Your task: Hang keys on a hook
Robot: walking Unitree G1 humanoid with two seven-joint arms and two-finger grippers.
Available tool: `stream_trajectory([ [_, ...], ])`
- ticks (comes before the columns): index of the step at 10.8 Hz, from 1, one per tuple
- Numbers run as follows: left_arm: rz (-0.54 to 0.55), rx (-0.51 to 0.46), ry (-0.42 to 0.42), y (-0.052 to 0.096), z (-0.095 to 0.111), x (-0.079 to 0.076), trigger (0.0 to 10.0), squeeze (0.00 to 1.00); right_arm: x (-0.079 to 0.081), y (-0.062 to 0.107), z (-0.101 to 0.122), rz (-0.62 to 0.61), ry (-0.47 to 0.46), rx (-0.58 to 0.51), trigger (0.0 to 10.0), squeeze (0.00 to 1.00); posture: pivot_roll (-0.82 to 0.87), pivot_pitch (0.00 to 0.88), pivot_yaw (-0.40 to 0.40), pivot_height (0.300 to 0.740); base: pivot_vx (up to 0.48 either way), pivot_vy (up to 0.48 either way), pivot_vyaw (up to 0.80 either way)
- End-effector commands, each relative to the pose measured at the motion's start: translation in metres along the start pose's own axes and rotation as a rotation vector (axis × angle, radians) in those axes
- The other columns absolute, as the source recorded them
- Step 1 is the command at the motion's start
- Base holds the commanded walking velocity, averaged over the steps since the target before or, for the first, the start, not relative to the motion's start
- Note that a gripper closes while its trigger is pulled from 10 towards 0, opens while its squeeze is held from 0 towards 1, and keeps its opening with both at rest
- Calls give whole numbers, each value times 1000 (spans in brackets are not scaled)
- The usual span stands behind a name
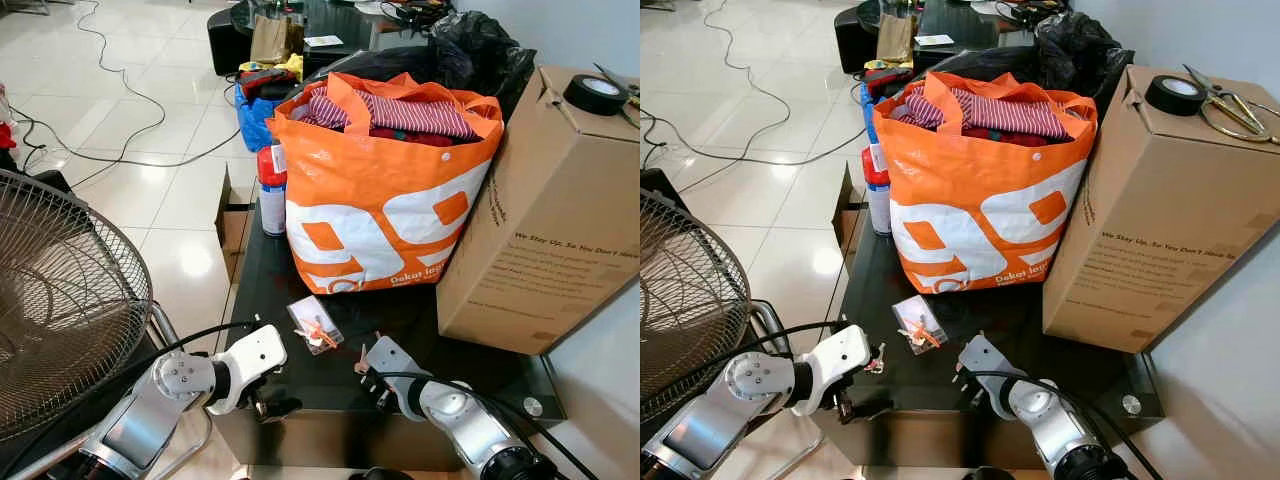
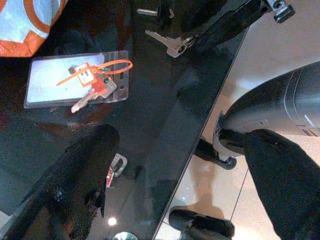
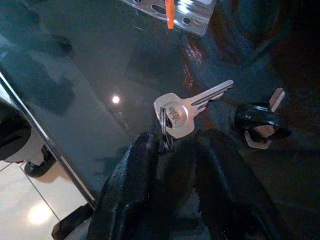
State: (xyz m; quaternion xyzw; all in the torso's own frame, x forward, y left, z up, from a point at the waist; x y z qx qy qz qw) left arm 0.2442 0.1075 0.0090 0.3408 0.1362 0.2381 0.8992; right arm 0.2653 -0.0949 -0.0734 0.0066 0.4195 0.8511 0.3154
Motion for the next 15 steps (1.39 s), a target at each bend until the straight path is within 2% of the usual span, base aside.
stream_trajectory([
  [1,-3,4,-15,1,1,-1,10000,0,-3,0,0,-6,14,5,78,0,-128,0,-45,740,0,0,0],
  [9,-1,5,-18,1,3,1,10000,0,-3,-3,0,-2,5,3,0,0,-123,0,-44,740,0,0,0],
  [11,1,4,-17,1,3,2,10000,0,-4,1,3,3,-20,-45,0,0,-120,0,-47,740,0,0,0],
  [13,2,5,-16,1,3,2,10000,0,-1,7,-9,19,4,-26,0,0,-122,0,-46,740,0,0,0],
  [14,1,5,-17,1,3,3,10000,0,1,7,-17,18,40,11,9961,0,-125,0,-42,740,0,0,0],
  [15,0,5,-19,1,3,3,10000,0,2,7,-18,19,35,19,10000,208,-127,0,-40,740,0,0,0],
])
Point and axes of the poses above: a point about 5 cm out from each wrist's last joint towards the gripper, its own y axis pointing back from the gripper into the wrist, its own z axis along the axis of the wrist's last joint, x = y × z, the point moved 6 cm from there along -y, pointing out of the wrist towards the gripper, and after that the axes turned 11 degrees about y, right-handed, at the moved point
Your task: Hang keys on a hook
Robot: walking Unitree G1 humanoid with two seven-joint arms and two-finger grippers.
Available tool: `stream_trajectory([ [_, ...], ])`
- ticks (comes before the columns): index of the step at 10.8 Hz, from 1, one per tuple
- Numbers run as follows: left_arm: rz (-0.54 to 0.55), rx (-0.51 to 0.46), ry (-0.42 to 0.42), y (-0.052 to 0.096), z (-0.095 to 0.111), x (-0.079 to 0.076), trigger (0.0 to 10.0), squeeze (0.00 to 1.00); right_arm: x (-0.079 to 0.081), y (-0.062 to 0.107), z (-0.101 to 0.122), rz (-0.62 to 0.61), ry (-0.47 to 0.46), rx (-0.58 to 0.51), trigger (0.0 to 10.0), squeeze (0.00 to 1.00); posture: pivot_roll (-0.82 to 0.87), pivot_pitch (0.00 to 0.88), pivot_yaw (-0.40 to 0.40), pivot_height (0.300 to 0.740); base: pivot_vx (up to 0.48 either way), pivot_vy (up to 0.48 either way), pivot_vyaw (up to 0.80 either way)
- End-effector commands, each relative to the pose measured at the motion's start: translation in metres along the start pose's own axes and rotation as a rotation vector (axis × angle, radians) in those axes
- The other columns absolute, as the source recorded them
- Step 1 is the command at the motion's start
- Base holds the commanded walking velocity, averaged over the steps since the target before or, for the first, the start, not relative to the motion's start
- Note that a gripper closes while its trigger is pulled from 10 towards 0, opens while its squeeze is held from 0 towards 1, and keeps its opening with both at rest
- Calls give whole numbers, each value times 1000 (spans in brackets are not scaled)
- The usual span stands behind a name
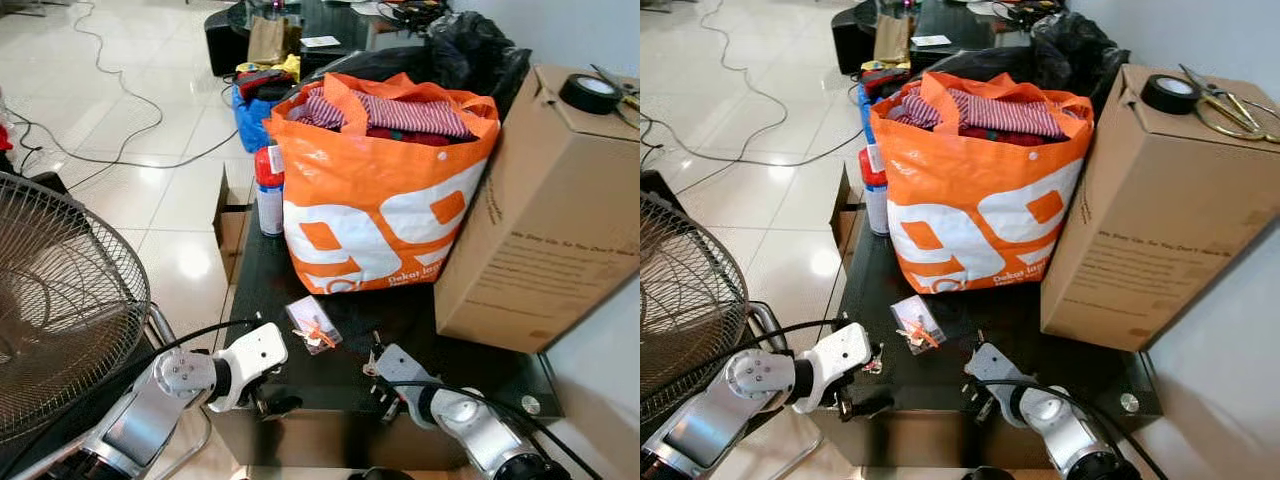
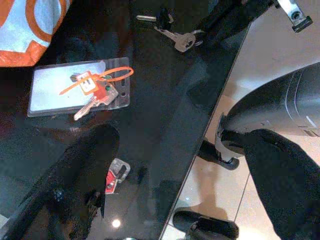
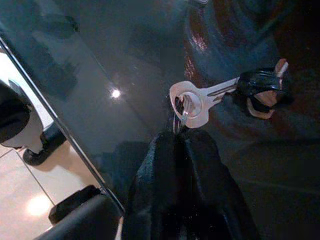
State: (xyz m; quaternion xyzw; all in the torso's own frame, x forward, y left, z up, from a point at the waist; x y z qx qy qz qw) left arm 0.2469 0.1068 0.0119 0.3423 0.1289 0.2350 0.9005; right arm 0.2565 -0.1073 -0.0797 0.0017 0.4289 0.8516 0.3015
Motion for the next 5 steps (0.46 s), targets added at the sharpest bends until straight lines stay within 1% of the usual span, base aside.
stream_trajectory([
  [1,0,5,-5,0,0,1,10000,0,1,0,1,0,0,2,10000,1000,-127,0,-38,740,0,0,0],
  [2,0,5,-5,0,0,1,10000,0,-2,-1,2,-18,14,7,10000,1000,-127,0,-38,740,0,0,0],
  [3,0,5,-4,-1,0,1,10000,0,-2,-2,2,-17,20,9,10000,0,-127,0,-38,740,0,0,0],
  [5,0,5,-2,0,0,1,10000,0,-3,-3,4,-18,19,8,10000,0,-125,0,-43,740,0,0,0],
])
Point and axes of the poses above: a point about 5 cm out from each wrist's last joint towards the gripper, its own y axis pointing back from the gripper into the wrist, its own z axis along the axis of the wrist's last joint, x = y × z, the point moved 6 cm from there along -y, pointing out of the wrist towards the gripper, and after that the axes turned 11 degrees about y, right-handed, at the moved point
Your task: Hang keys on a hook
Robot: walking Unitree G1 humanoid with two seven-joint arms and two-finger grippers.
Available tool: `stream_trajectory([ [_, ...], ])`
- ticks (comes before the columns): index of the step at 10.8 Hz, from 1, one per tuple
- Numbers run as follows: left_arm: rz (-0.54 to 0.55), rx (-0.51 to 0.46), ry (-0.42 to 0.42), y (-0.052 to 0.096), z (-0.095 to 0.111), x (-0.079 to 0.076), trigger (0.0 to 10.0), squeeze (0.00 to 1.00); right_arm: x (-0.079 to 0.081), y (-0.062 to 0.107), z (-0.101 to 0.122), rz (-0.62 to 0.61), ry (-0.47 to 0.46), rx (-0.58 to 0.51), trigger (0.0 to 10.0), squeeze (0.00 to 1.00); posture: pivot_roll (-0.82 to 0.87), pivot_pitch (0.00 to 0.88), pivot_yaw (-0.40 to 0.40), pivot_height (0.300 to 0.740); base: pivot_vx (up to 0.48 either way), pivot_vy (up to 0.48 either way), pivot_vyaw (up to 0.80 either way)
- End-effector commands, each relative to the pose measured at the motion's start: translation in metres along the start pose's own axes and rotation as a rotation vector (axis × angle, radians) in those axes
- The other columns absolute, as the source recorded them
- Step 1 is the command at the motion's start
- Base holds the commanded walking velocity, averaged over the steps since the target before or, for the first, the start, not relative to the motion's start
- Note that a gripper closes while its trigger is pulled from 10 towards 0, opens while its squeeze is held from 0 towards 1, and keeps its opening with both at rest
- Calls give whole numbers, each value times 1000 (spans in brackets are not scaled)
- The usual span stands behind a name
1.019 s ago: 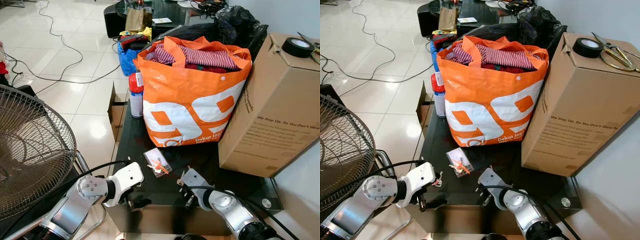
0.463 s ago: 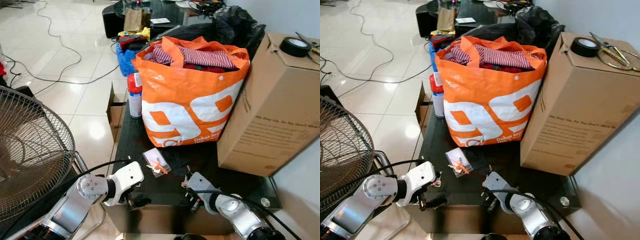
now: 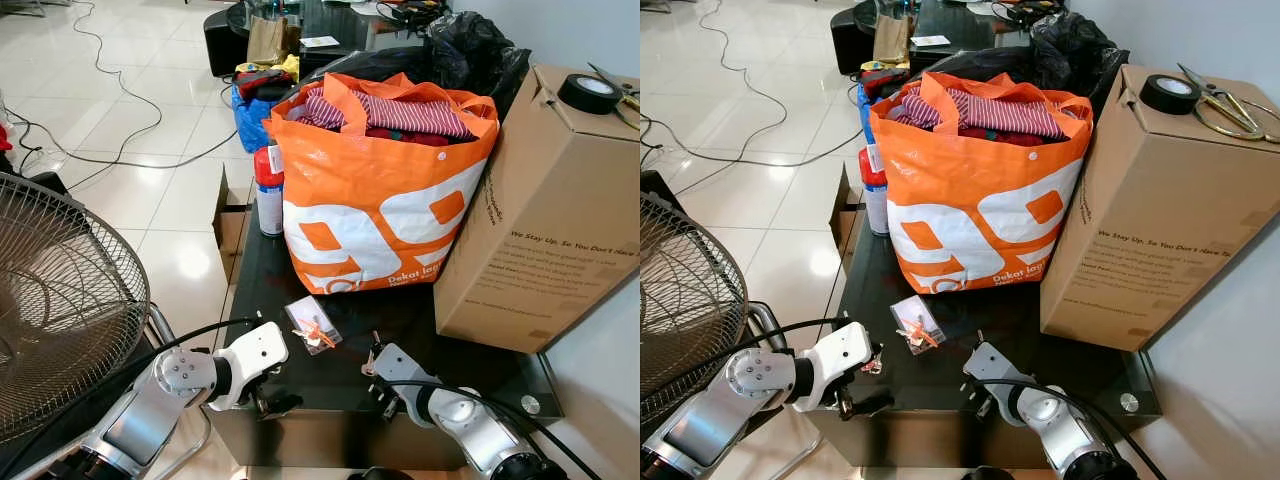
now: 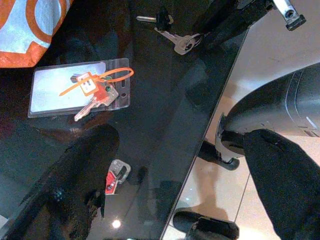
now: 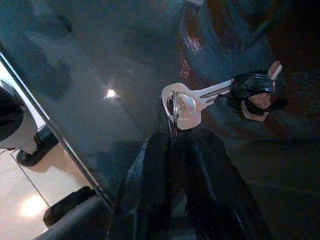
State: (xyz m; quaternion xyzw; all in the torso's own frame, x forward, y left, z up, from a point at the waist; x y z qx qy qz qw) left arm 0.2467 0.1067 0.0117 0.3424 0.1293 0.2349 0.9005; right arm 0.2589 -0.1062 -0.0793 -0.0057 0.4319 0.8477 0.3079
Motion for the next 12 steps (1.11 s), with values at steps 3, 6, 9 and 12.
stream_trajectory([
  [3,-3,5,-2,-1,0,-1,10000,0,-1,-2,1,-3,-7,5,4078,0,-126,0,-42,740,0,0,0],
  [6,-6,6,-2,-1,0,-1,10000,0,-2,-3,2,-6,-28,2,0,0,-126,0,-42,740,0,0,0],
  [9,-4,4,-3,-2,1,0,10000,0,-4,-4,3,-12,-37,-5,0,0,-126,0,-42,740,0,0,0],
  [12,24,-142,65,3,26,0,10000,0,-16,37,24,-57,-125,-218,0,0,-116,0,-41,740,0,0,0],
])
Point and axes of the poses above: a point about 5 cm out from each wrist's last joint towards the gripper, its own y axis pointing back from the gripper into the wrist, its own z axis along the axis of the wrist's last joint, x = y × z, the point moved 6 cm from there along -y, pointing out of the wrist towards the gripper, and after that the axes turned 11 degrees about y, right-handed, at the moved point
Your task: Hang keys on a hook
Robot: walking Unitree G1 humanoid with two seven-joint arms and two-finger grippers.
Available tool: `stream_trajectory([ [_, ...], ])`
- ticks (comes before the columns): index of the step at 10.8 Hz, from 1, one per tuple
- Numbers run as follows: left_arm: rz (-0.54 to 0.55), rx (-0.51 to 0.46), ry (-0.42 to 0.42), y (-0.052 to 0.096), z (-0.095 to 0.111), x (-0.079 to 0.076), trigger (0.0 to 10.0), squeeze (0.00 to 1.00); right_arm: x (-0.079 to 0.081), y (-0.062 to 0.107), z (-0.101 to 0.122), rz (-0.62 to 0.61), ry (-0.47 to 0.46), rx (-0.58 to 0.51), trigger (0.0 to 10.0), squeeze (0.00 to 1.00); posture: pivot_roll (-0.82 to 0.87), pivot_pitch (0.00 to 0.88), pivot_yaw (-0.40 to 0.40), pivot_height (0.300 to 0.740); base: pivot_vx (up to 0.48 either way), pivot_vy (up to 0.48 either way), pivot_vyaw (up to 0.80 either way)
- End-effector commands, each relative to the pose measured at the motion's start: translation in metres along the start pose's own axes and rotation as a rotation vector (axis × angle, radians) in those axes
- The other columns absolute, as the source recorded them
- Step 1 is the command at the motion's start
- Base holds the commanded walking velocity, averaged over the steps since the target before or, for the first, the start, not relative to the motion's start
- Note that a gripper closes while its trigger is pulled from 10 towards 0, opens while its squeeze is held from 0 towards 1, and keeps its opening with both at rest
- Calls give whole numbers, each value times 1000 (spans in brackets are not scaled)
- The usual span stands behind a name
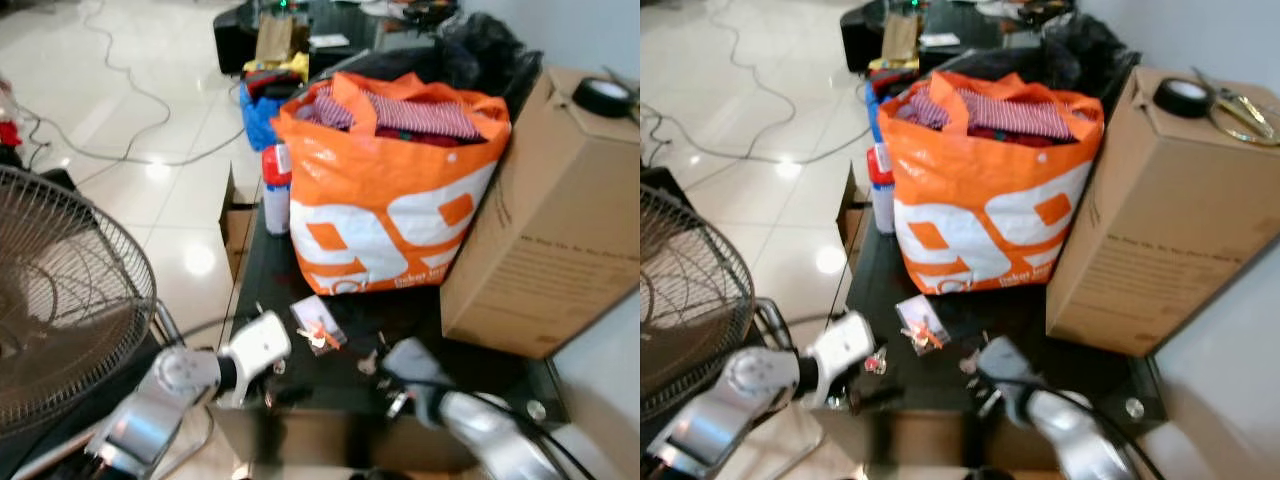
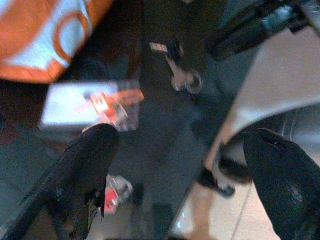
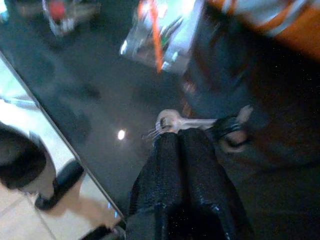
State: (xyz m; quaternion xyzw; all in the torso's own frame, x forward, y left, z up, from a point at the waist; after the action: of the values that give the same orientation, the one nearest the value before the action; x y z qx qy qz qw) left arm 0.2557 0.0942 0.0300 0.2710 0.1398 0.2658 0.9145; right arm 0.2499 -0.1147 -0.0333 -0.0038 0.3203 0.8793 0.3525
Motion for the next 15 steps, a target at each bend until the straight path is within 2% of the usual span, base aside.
stream_trajectory([
  [1,12,-52,6,2,12,-1,10000,0,-10,16,8,-32,-1,-38,0,0,-112,0,-35,740,0,0,0],
  [3,103,-162,20,6,35,6,10000,0,-7,66,26,-52,-98,-126,0,0,-119,0,1,740,0,0,0],
  [4,118,-185,24,7,39,6,10000,0,-10,75,33,-93,-107,-145,0,0,-127,0,16,740,0,0,0],
  [5,108,-178,19,5,38,3,10000,0,-14,74,32,-132,-101,-115,0,0,-138,0,25,740,0,0,0],
  [6,73,-106,-13,1,26,-1,10000,0,-24,48,16,-223,-111,-4,10000,0,-123,0,10,740,0,0,0],
  [7,81,4,-43,5,4,6,10000,0,-21,24,12,-204,-174,31,10000,1000,-115,0,3,740,0,0,0],
  [9,106,89,-87,11,-14,17,10000,0,-16,-4,17,-170,-186,33,10000,1000,-96,0,-1,740,0,0,0],
  [10,119,86,-76,8,-12,22,10000,0,-6,-26,19,-100,-142,52,10000,1000,-104,0,8,740,0,0,0],
  [11,108,92,-80,8,-12,23,10000,0,-7,-37,17,-108,-86,82,10000,1000,-98,0,7,740,0,0,0],
  [12,103,98,-89,8,-12,23,10000,0,-5,-43,14,-97,-90,101,10000,1000,-98,0,8,740,0,0,0],
  [13,99,102,-93,7,-12,23,10000,0,-1,-50,11,-86,-190,109,10000,1000,-93,0,3,740,0,0,0],
  [14,97,104,-94,7,-13,23,10000,0,-1,-55,14,-95,-229,97,10000,1000,-89,0,-3,740,0,0,0],
  [15,94,105,-93,7,-13,22,10000,0,0,-58,12,-100,-192,105,10000,1000,-89,0,-3,740,0,0,0],
])
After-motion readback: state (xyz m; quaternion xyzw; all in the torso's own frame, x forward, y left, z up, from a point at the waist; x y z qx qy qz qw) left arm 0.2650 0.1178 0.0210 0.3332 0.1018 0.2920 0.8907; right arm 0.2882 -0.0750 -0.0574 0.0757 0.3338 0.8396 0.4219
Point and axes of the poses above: a point about 5 cm out from each wrist's last joint towards the gripper, its own y axis pointing back from the gripper into the wrist, its own z axis along the axis of the wrist's last joint, x = y × z, the point moved 6 cm from there along -y, pointing out of the wrist towards the gripper, and after that the axes turned 11 degrees about y, right-handed, at the moved point
